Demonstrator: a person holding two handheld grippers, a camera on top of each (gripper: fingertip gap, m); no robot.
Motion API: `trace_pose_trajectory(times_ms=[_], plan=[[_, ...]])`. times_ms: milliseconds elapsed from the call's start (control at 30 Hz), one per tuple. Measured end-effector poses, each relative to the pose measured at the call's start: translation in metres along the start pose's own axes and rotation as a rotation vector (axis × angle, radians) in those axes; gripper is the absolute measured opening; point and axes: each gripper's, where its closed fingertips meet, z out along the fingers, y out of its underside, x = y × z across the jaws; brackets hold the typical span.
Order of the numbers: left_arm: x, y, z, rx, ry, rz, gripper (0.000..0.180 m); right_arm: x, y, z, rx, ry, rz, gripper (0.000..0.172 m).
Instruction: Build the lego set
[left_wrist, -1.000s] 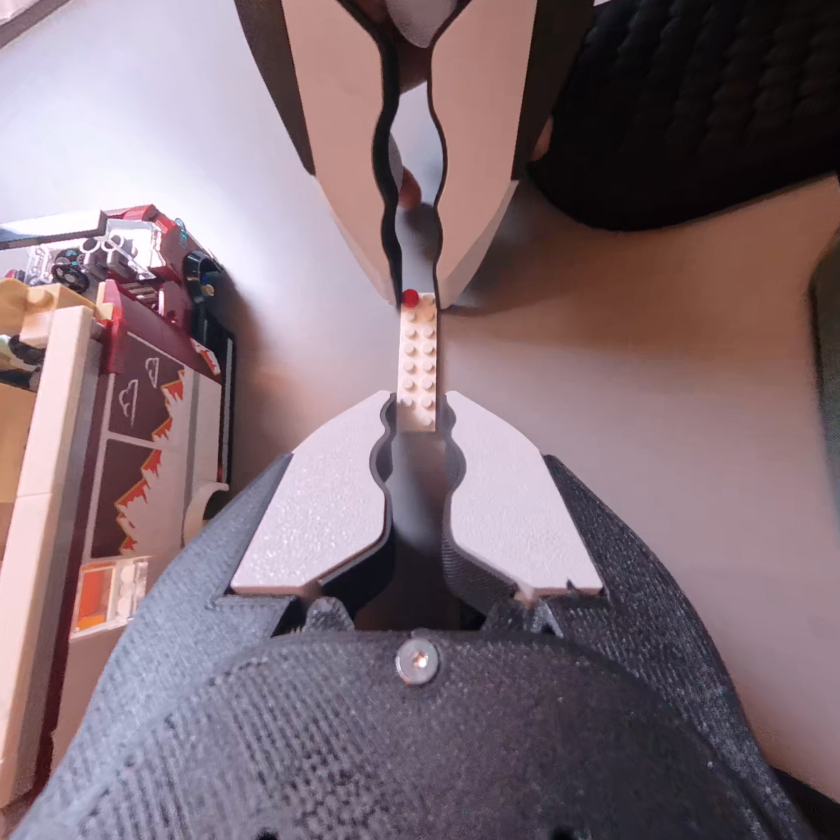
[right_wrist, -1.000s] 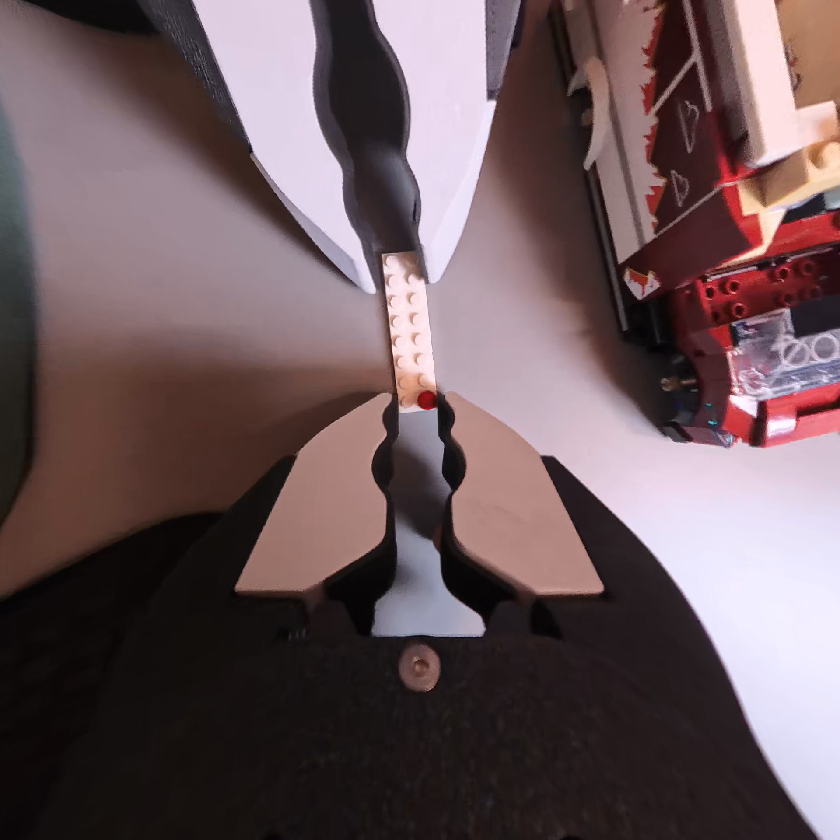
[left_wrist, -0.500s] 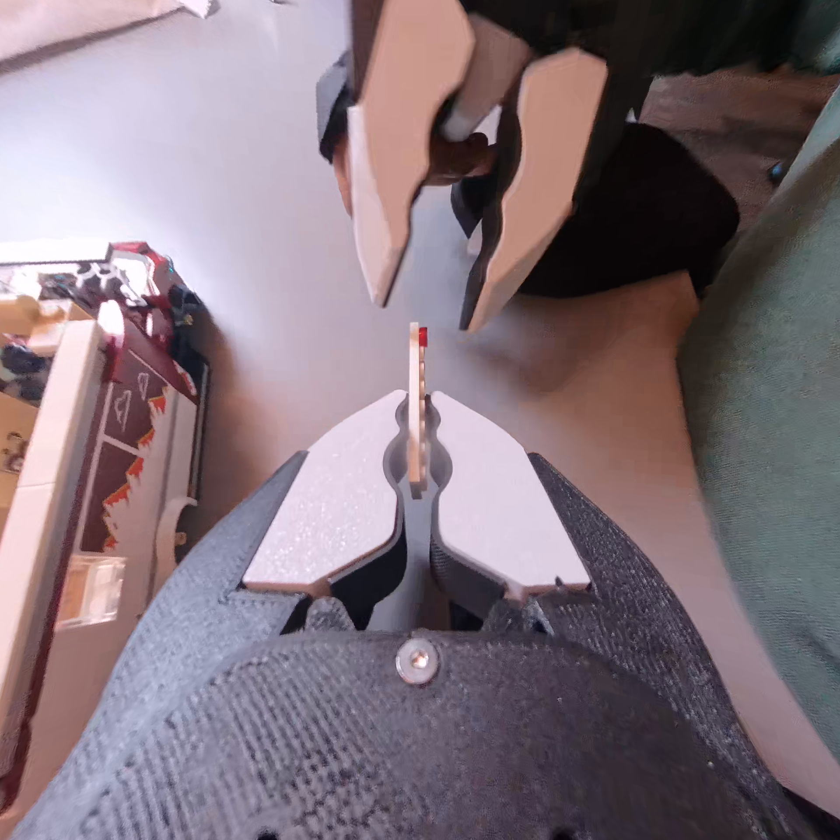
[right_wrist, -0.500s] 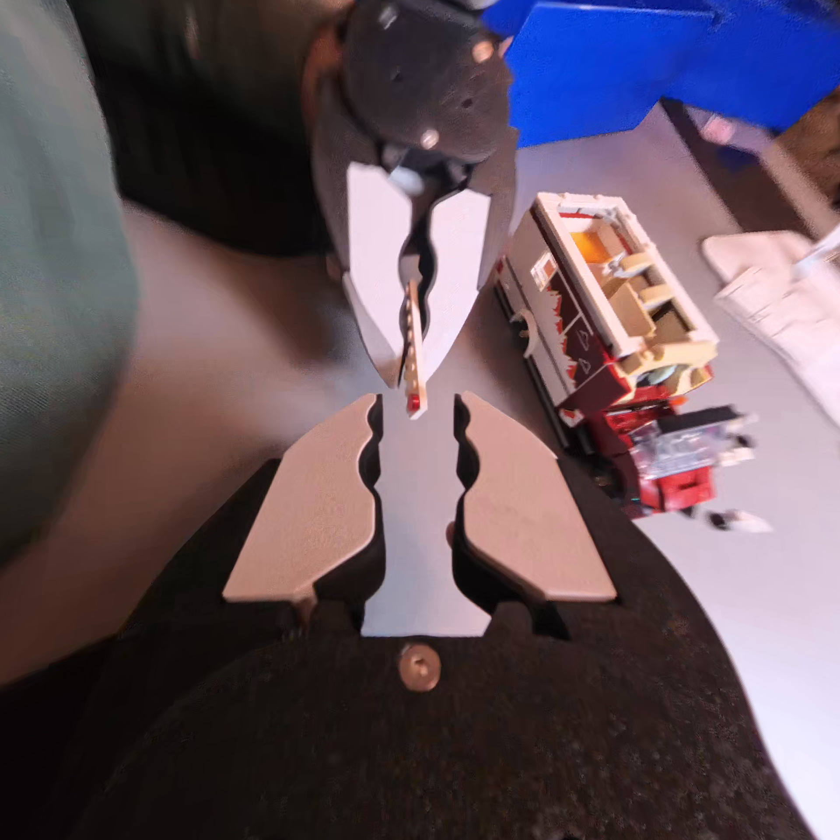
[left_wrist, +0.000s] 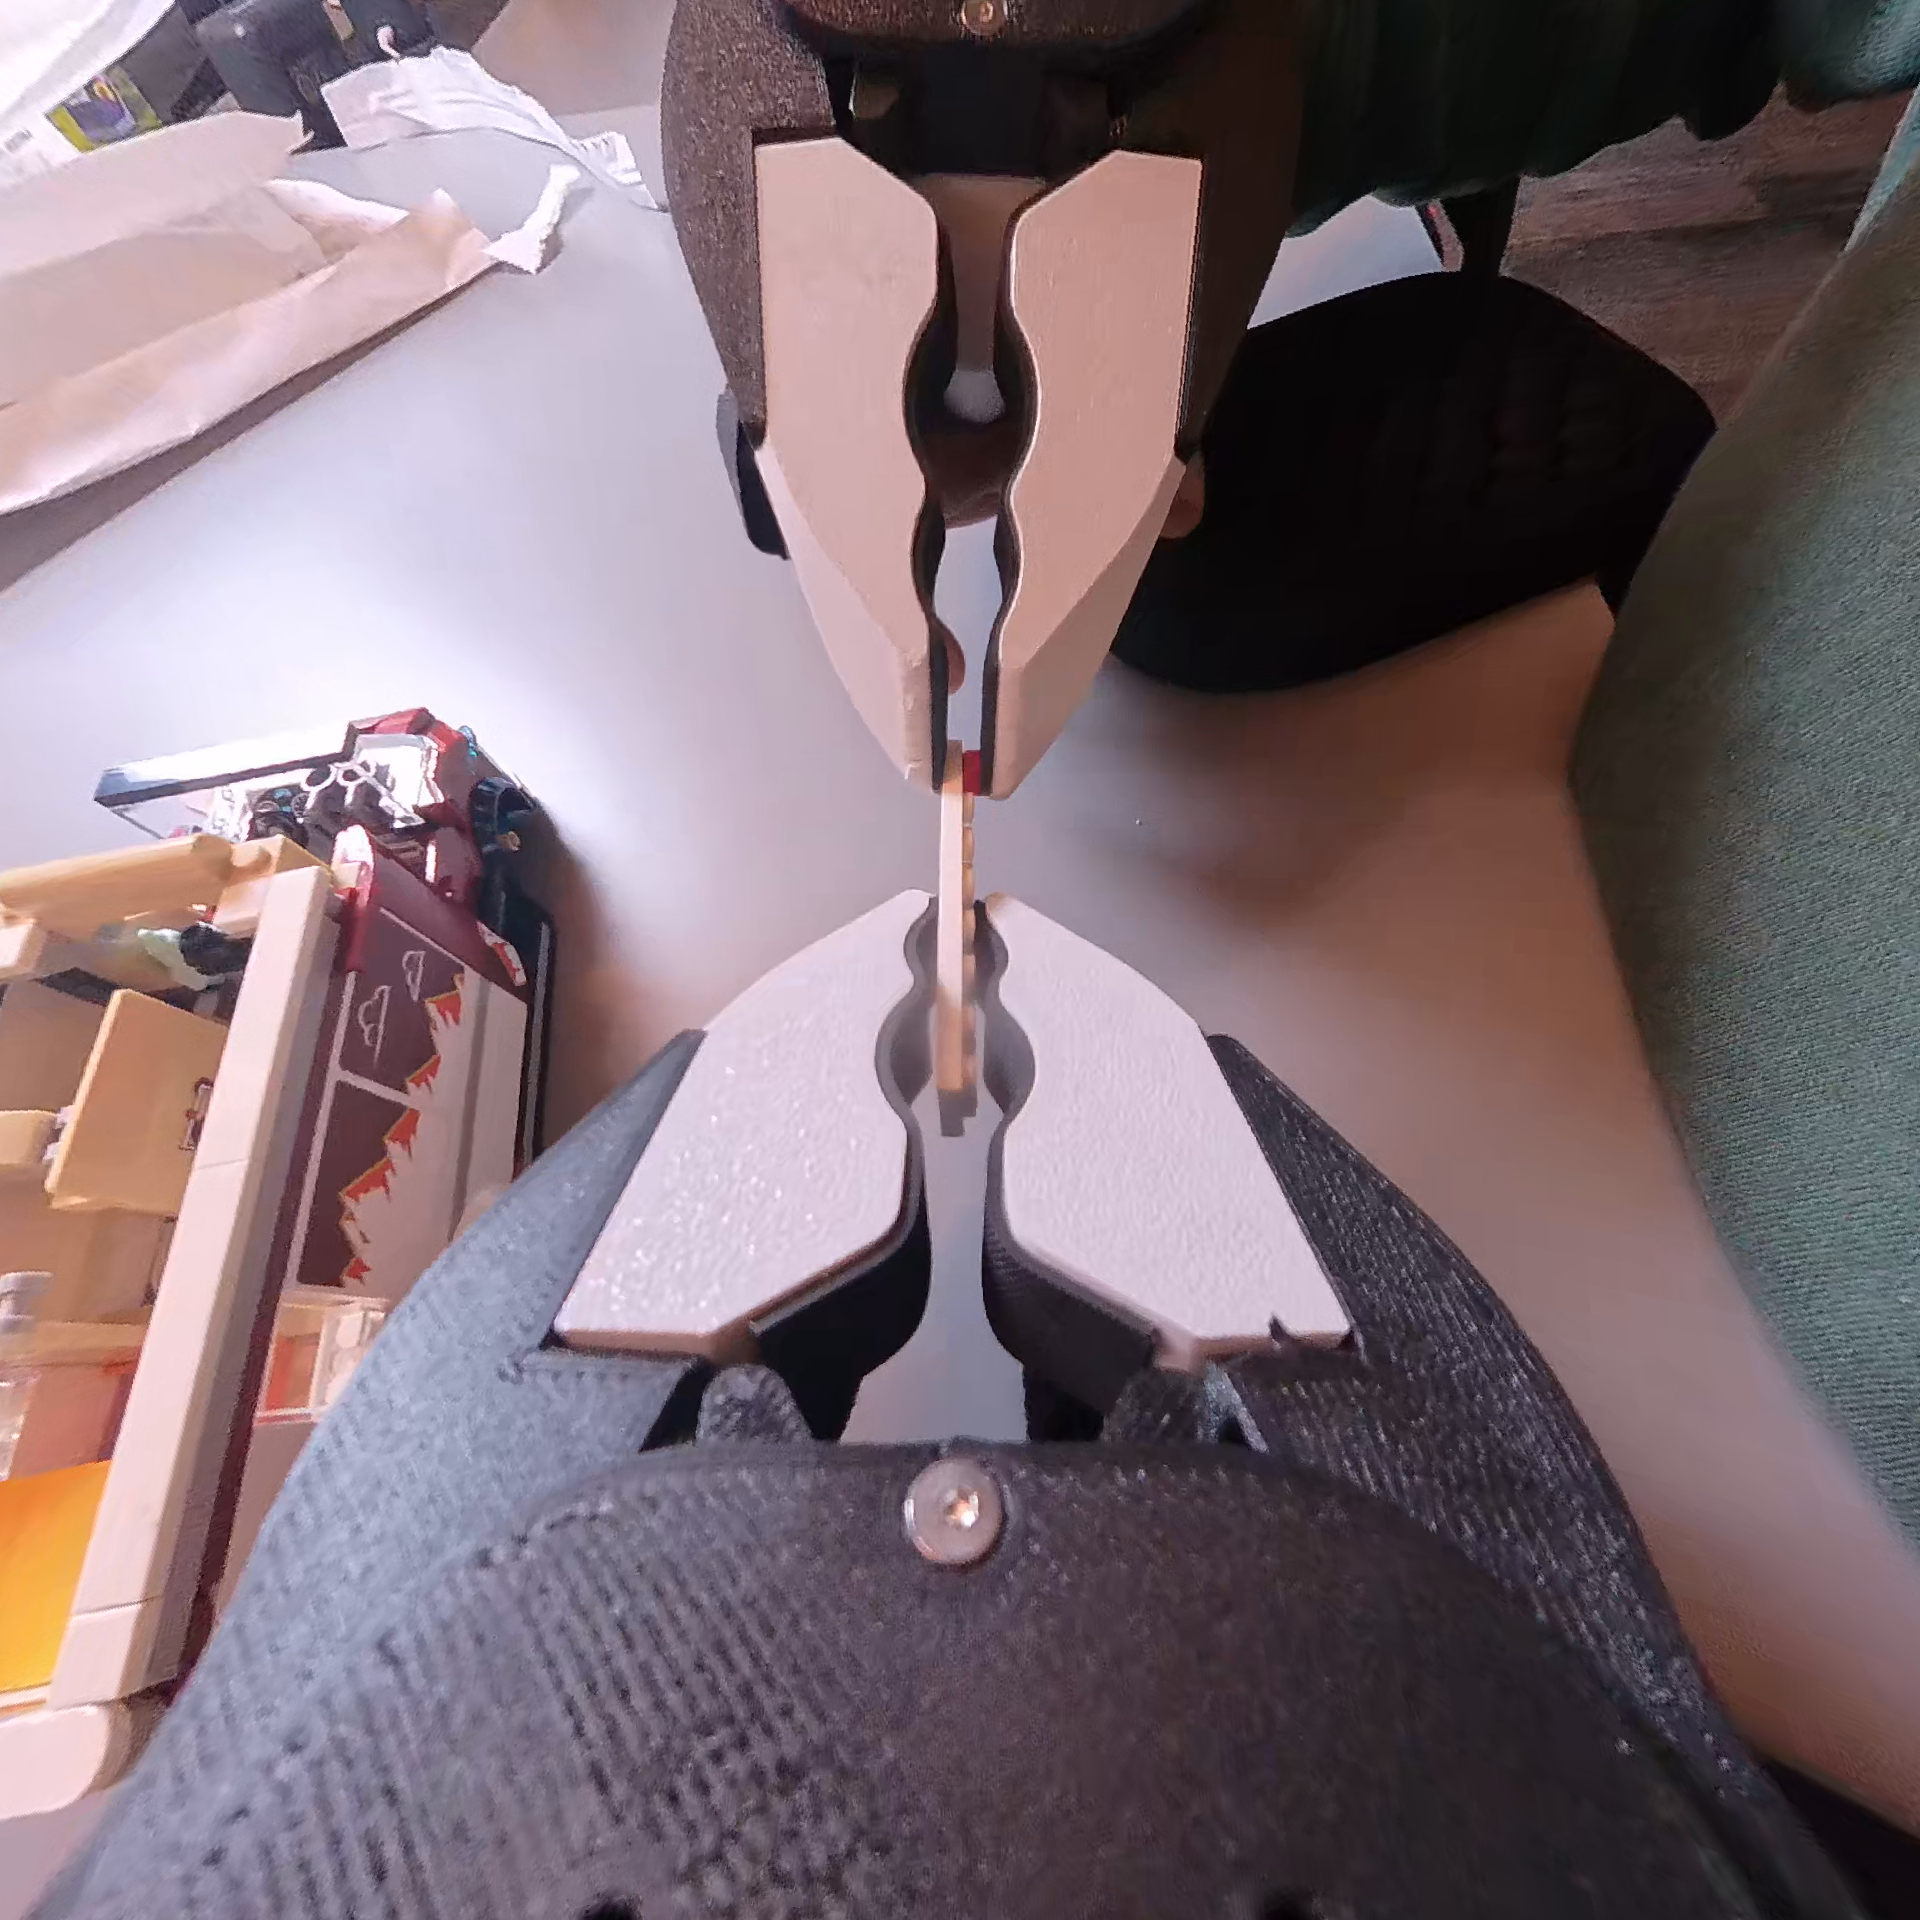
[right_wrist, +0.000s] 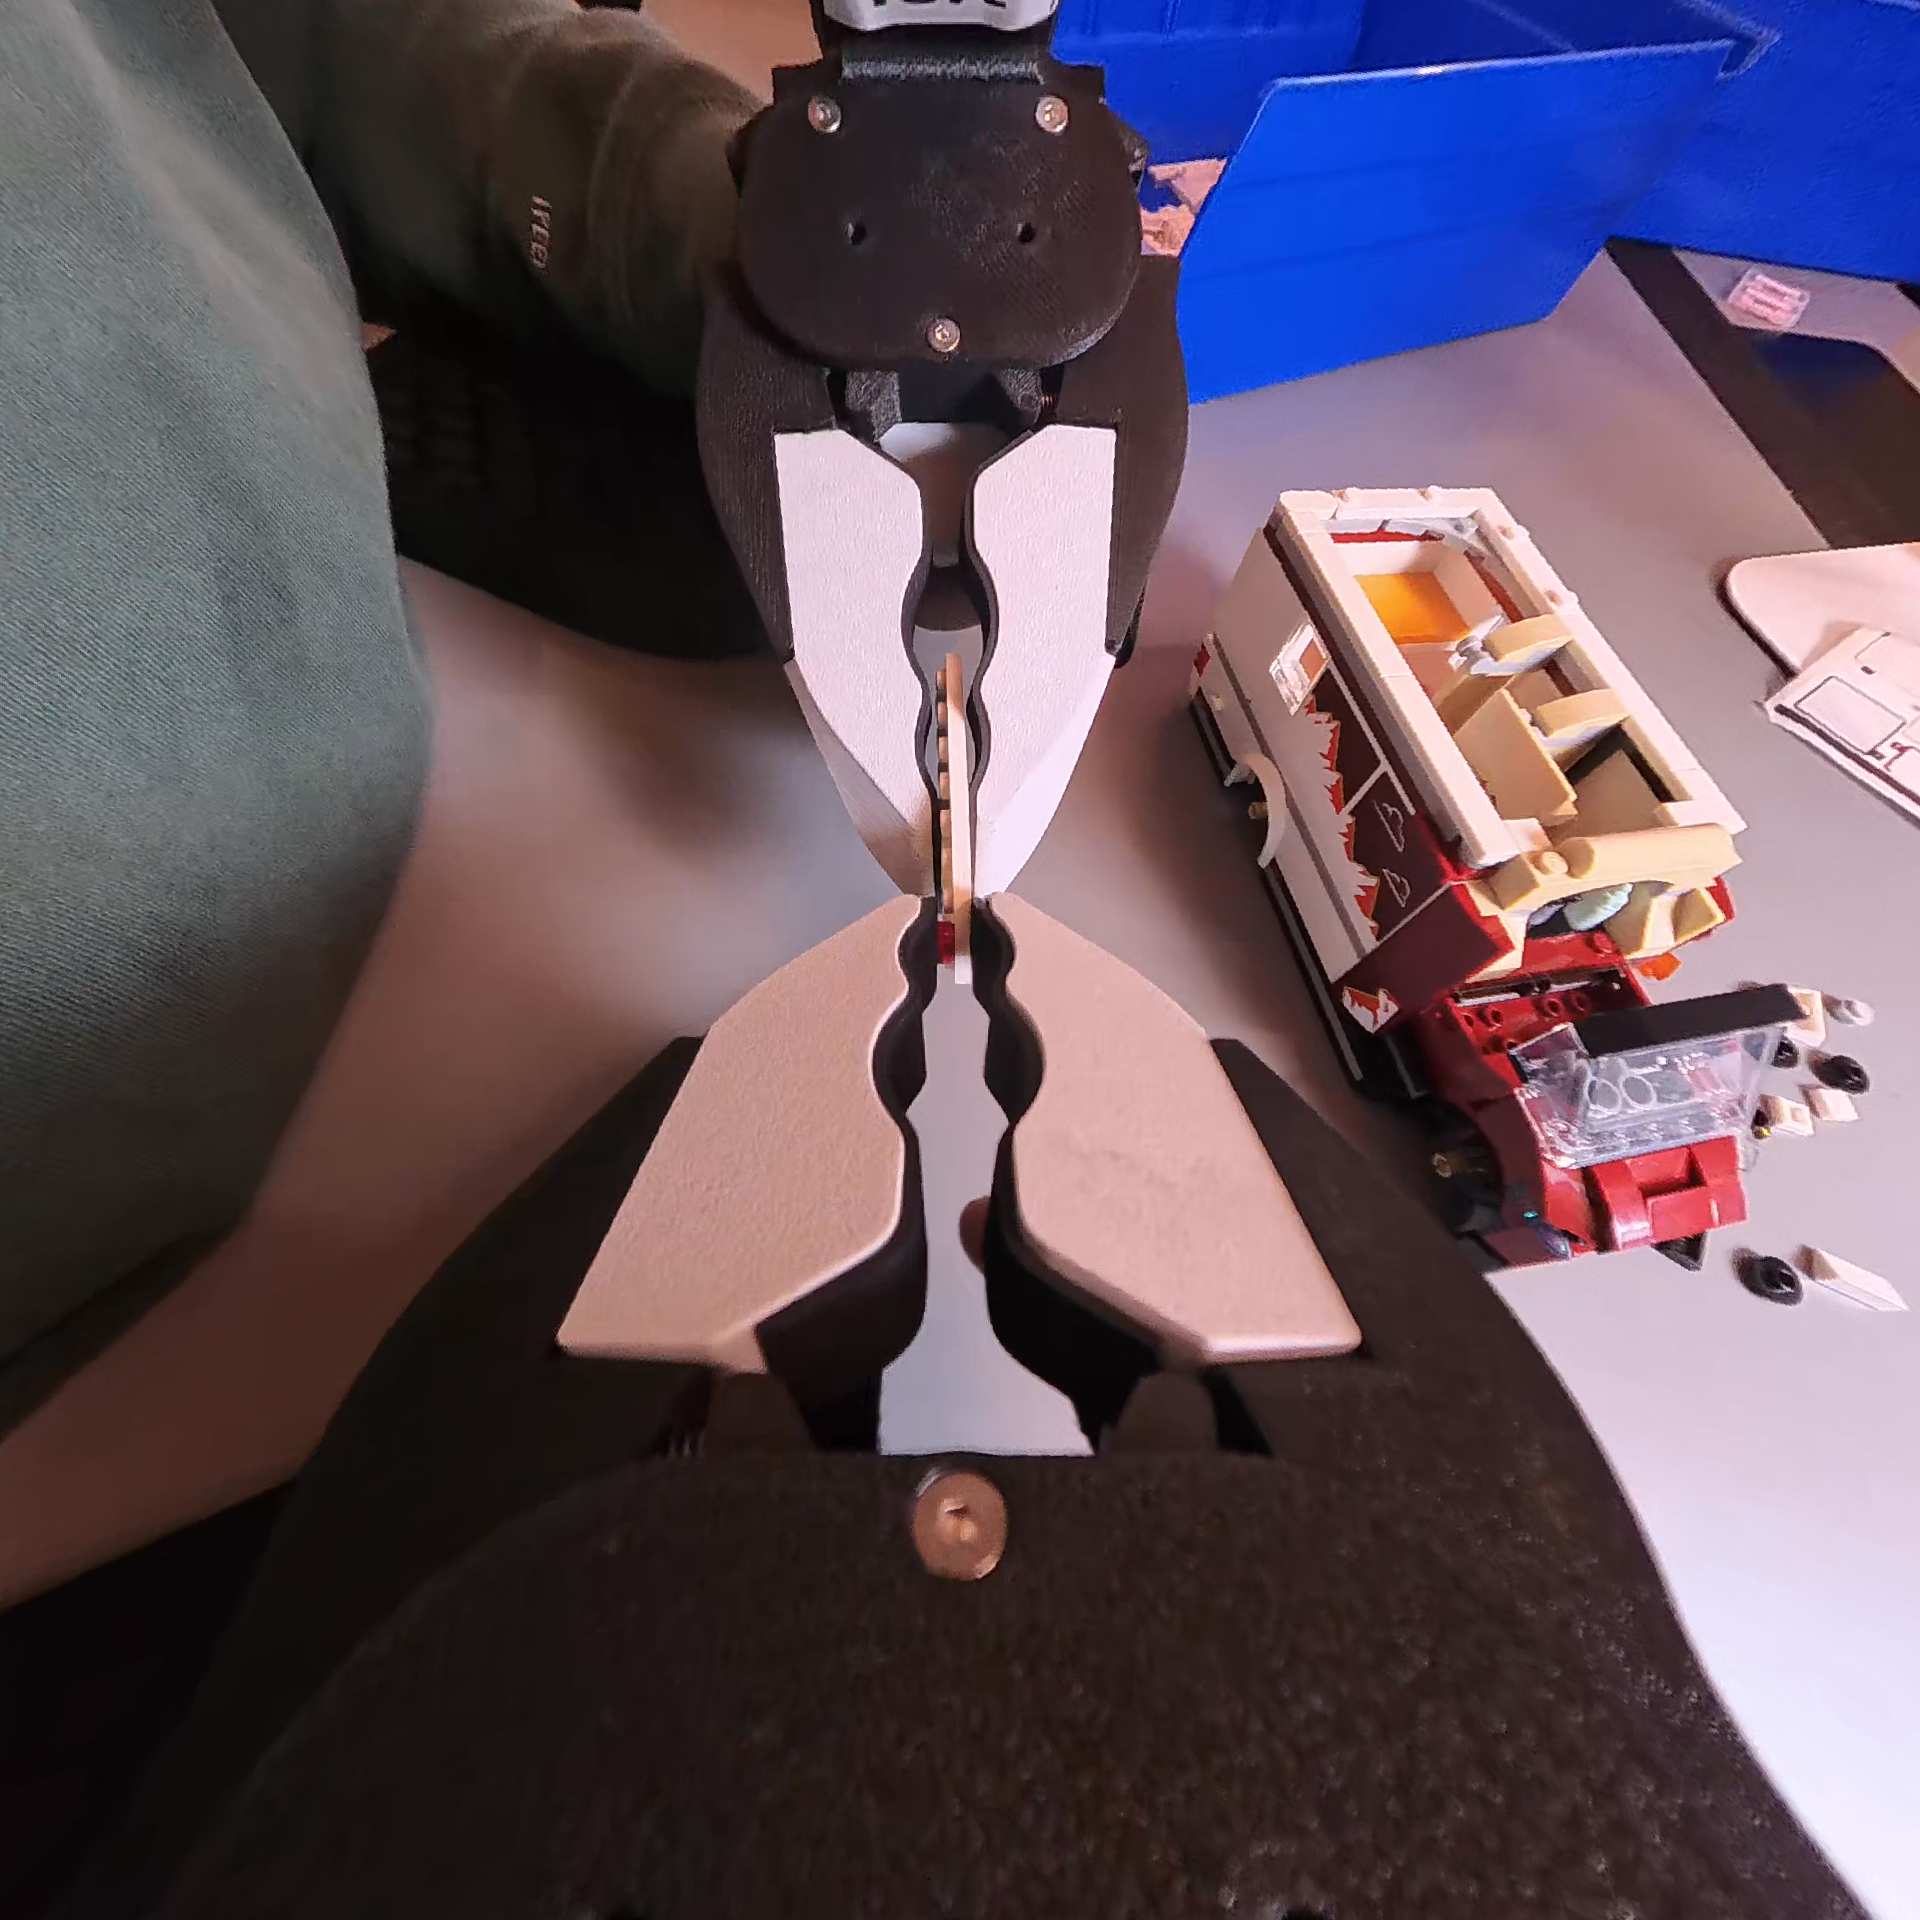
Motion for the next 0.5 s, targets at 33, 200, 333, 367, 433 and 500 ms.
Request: trace_pose_trajectory(times_ms=[33,200,333,367,433,500], plan=[[0.000,0.000,0.000,0.001,0.004,-0.007,0.005,0.001,0.000,0.000,0.008,0.003,0.013,0.006],[-0.001,0.001,-0.002,0.006,0.002,-0.011,0.005,0.002,-0.001,0.002,0.036,-0.021,0.087,0.006],[-0.005,-0.003,-0.004,0.032,0.006,-0.065,0.005,0.008,-0.007,0.000,0.075,-0.008,0.093,0.006],[-0.007,-0.004,-0.005,0.044,0.018,-0.116,0.005,0.012,-0.009,-0.001,0.074,0.035,0.050,0.007],[-0.007,-0.005,-0.008,0.070,0.085,-0.268,0.005,0.017,-0.008,-0.001,0.022,0.122,-0.109,0.026],[-0.004,-0.008,-0.011,0.112,0.183,-0.439,0.005,0.009,-0.008,0.004,-0.027,0.128,-0.231,0.037]])
